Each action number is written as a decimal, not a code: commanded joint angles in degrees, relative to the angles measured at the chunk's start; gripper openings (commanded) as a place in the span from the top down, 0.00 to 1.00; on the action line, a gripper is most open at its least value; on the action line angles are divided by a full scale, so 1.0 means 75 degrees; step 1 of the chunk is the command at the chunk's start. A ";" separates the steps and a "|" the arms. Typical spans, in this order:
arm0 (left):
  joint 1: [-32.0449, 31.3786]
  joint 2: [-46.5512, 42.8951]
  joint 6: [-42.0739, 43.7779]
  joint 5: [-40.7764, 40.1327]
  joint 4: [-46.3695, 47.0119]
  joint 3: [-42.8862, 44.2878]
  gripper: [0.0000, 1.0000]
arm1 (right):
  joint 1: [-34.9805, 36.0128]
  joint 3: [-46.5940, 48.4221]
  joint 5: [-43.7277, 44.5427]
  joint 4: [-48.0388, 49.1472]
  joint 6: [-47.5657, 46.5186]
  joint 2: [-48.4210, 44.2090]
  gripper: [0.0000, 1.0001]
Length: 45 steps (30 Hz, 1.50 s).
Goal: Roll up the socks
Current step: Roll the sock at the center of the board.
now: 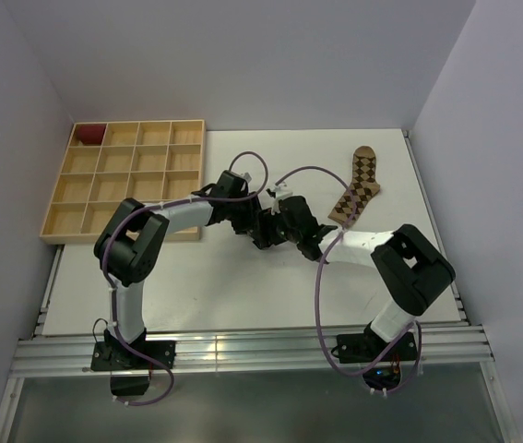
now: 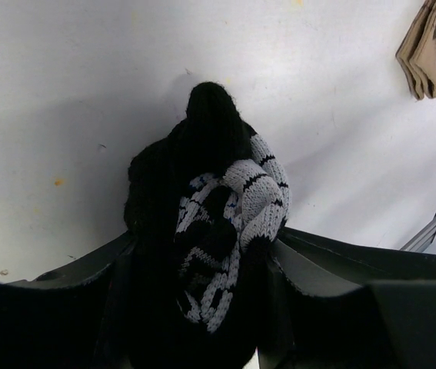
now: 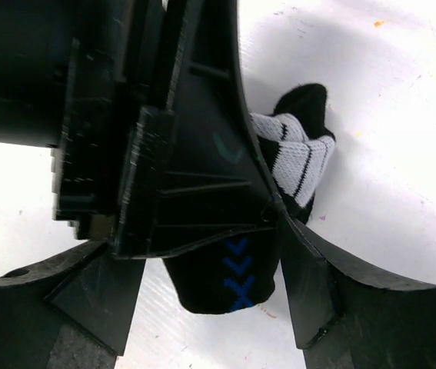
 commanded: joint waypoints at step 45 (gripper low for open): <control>0.0062 0.0342 -0.0309 -0.1082 -0.0614 -0.0051 1.00 | 0.0199 0.0258 -0.0452 -0.1562 0.0719 -0.0449 0.31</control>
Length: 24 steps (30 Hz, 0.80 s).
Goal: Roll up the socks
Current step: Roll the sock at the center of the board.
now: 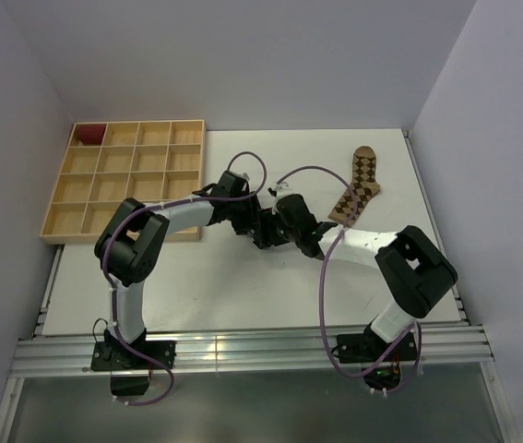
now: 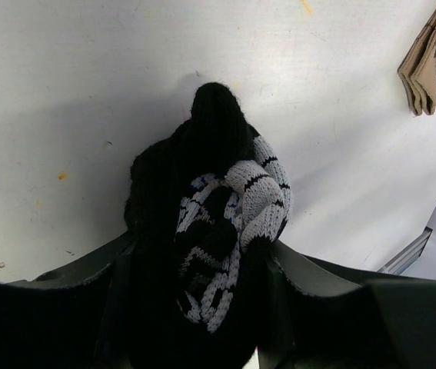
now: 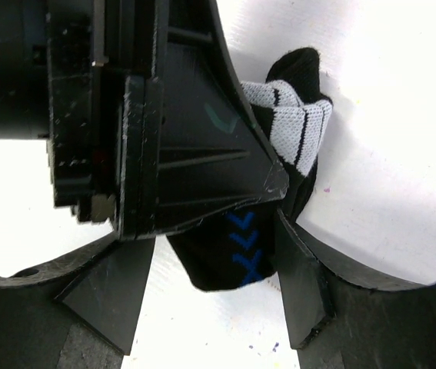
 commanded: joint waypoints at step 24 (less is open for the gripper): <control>0.0056 0.0237 0.0022 -0.0588 -0.0096 -0.0378 1.00 | -0.0081 -0.0037 -0.0964 -0.0200 0.0189 0.0412 0.59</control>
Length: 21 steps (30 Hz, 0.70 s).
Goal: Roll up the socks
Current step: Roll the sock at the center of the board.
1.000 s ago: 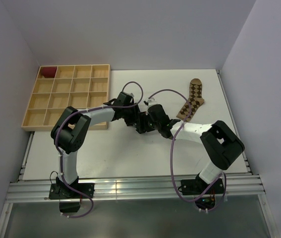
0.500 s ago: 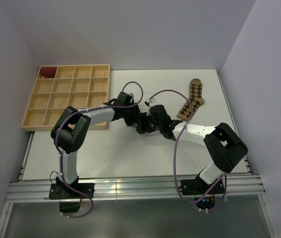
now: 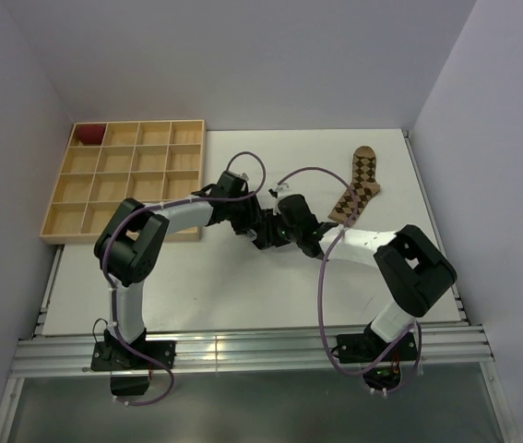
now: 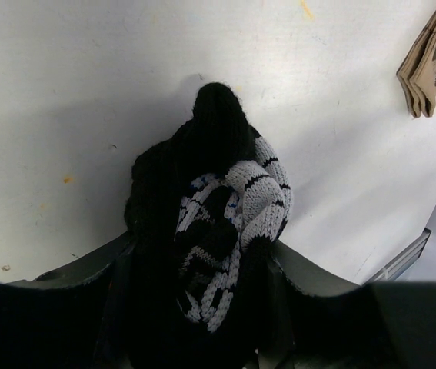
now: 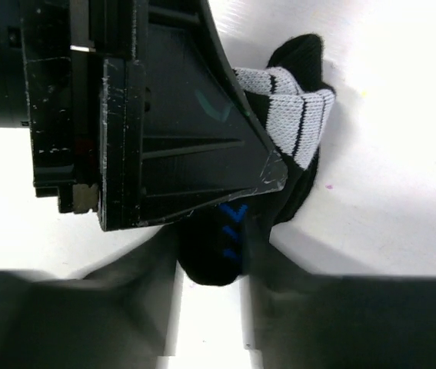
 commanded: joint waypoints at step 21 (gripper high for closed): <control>0.0373 -0.1233 -0.0747 -0.1243 0.1629 -0.1483 0.12 | -0.0891 0.0291 -0.2117 -0.0548 0.0312 0.0887 1.00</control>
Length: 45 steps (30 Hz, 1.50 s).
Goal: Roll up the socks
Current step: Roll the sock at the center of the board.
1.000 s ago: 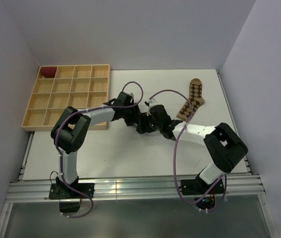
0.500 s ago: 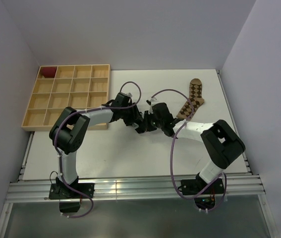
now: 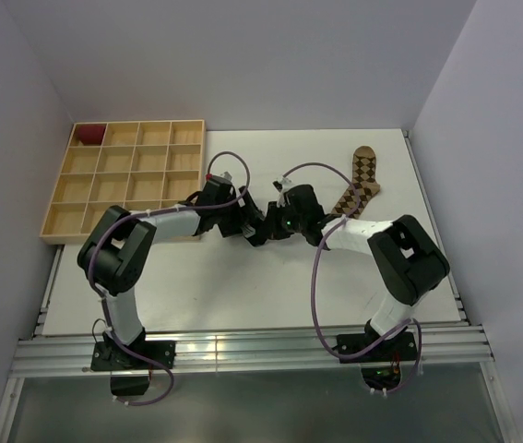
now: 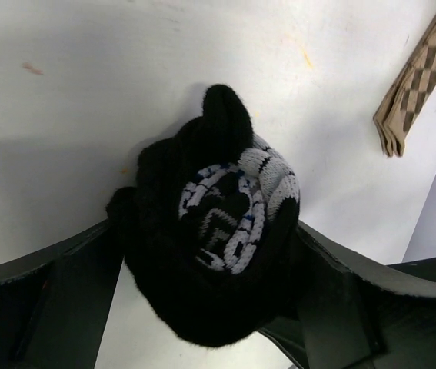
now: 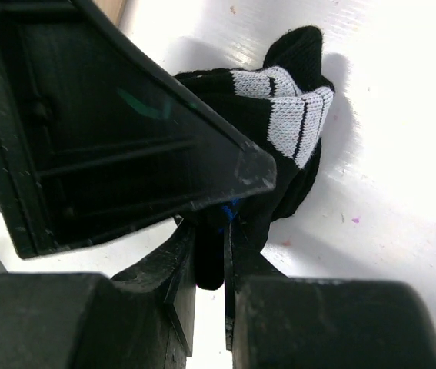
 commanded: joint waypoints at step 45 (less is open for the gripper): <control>-0.0974 -0.1224 -0.1396 -0.3576 0.2445 -0.2237 0.13 | 0.0047 0.0409 -0.0408 -0.1073 0.0030 0.0784 1.00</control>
